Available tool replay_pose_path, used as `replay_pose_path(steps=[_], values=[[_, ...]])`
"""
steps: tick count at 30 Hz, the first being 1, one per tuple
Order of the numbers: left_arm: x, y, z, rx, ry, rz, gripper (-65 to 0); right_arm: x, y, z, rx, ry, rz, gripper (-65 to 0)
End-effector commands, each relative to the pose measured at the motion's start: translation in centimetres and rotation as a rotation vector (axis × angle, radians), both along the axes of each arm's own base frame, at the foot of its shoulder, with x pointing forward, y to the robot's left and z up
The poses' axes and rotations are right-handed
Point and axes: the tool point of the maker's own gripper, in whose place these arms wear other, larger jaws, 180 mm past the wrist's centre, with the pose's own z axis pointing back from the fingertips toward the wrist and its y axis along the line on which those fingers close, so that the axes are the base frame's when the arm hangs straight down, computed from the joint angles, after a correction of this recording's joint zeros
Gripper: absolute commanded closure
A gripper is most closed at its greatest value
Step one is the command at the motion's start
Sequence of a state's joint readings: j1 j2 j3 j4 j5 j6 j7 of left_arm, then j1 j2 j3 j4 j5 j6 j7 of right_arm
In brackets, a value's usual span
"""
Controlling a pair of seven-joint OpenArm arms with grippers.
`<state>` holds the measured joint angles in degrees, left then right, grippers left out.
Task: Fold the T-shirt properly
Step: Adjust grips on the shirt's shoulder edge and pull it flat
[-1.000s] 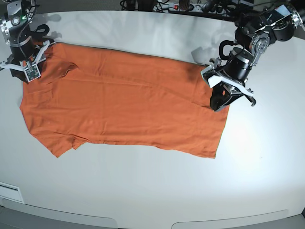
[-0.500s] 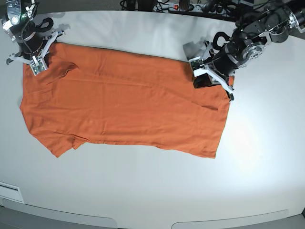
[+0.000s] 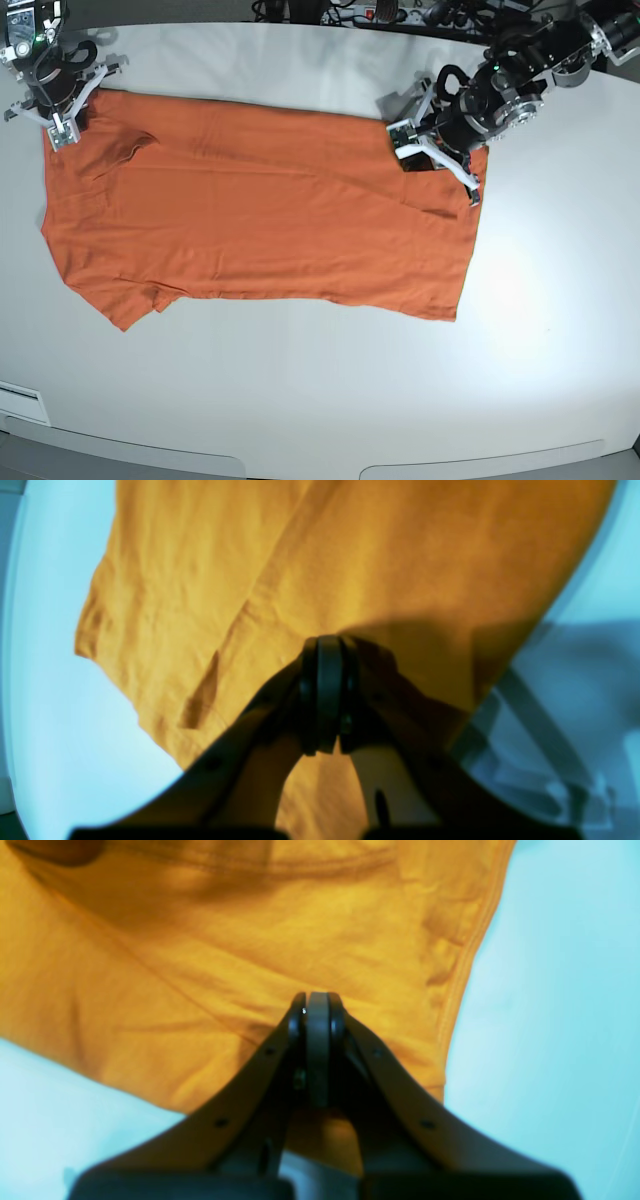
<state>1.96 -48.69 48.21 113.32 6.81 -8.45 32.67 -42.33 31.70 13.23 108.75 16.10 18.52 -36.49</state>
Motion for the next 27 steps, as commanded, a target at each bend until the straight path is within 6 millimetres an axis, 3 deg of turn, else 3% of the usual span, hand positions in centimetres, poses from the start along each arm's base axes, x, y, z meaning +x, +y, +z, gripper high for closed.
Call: replay_pose_path(steps=[1, 6, 13, 20, 27], values=[[-2.2, 0.8, -0.8, 0.043, 0.079, -0.024, 0.0, -3.6, -0.3, -1.4, -0.025, 0.149, 0.006, 0.0], [-3.9, 1.4, 0.2, 0.063, 0.082, -0.065, 0.0, -5.8, 0.1, -1.2, -0.033, 0.19, 0.02, 0.0], [-7.0, 2.1, -0.8, 0.09, 0.157, -0.062, 0.0, -9.1, -0.1, -1.1, -0.063, 0.254, 0.005, 0.0], [-9.6, 2.2, -1.4, 0.102, 0.221, -0.064, 0.0, -9.9, -0.5, -1.2, -0.079, 0.279, -0.015, 0.0], [-10.3, 1.6, 0.0, 0.12, 0.219, -0.071, 0.0, -10.3, -1.1, -1.1, -0.104, 0.305, -0.046, 0.0]])
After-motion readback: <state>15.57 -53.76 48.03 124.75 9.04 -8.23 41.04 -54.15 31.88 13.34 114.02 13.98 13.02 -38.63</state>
